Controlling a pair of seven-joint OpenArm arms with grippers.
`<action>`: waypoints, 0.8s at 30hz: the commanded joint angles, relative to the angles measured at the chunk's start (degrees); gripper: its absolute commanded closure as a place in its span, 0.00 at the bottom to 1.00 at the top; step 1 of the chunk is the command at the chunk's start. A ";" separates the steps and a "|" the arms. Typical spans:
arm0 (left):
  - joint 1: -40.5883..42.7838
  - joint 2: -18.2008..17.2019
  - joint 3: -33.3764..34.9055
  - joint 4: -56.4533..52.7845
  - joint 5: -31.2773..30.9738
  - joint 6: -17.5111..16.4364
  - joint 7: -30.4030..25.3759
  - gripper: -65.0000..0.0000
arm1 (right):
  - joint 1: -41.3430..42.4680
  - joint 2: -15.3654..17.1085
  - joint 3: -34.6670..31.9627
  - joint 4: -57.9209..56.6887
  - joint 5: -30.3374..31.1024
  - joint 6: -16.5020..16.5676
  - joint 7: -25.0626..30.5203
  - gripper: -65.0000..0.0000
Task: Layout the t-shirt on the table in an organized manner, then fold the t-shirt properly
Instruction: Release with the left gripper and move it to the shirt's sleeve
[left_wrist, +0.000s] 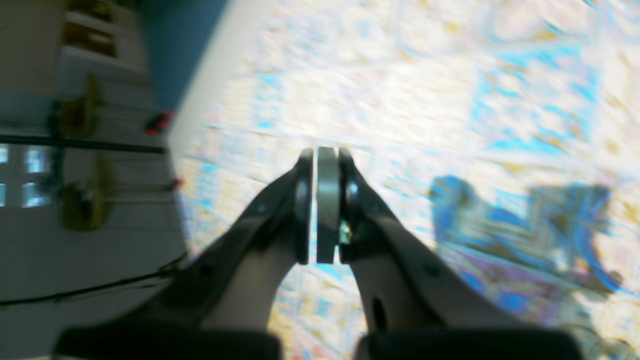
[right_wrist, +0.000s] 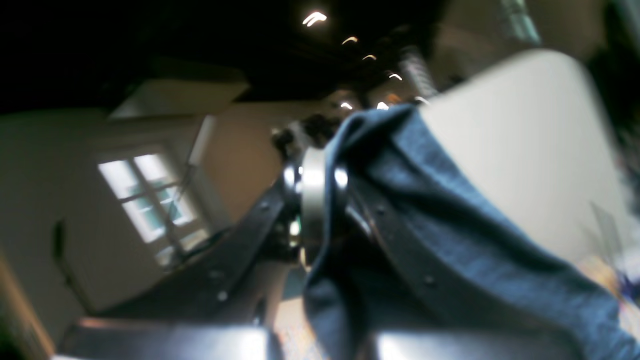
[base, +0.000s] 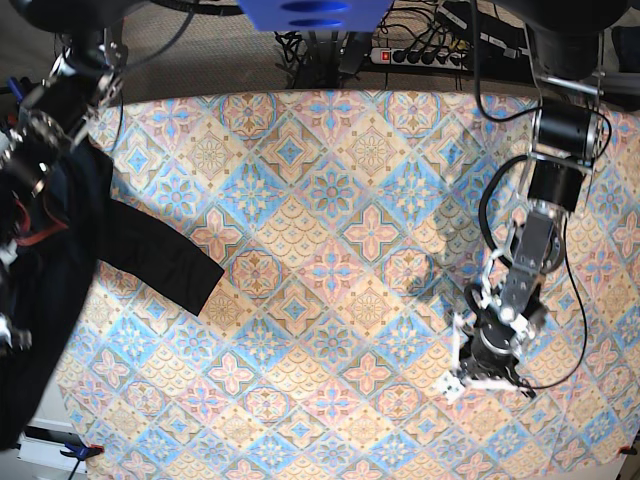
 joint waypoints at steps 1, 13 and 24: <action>0.01 -0.69 -0.57 1.86 0.52 0.72 -0.59 1.00 | 3.86 1.22 -2.52 0.78 -2.25 0.68 2.79 1.00; 16.53 3.97 -8.13 5.81 5.62 0.63 -1.03 0.95 | 18.98 -4.58 -17.11 -3.88 -26.60 0.68 8.07 1.00; 13.98 11.97 6.46 -0.95 8.52 0.36 3.10 0.44 | 20.47 -4.32 -14.48 -13.29 -26.86 0.68 8.16 1.00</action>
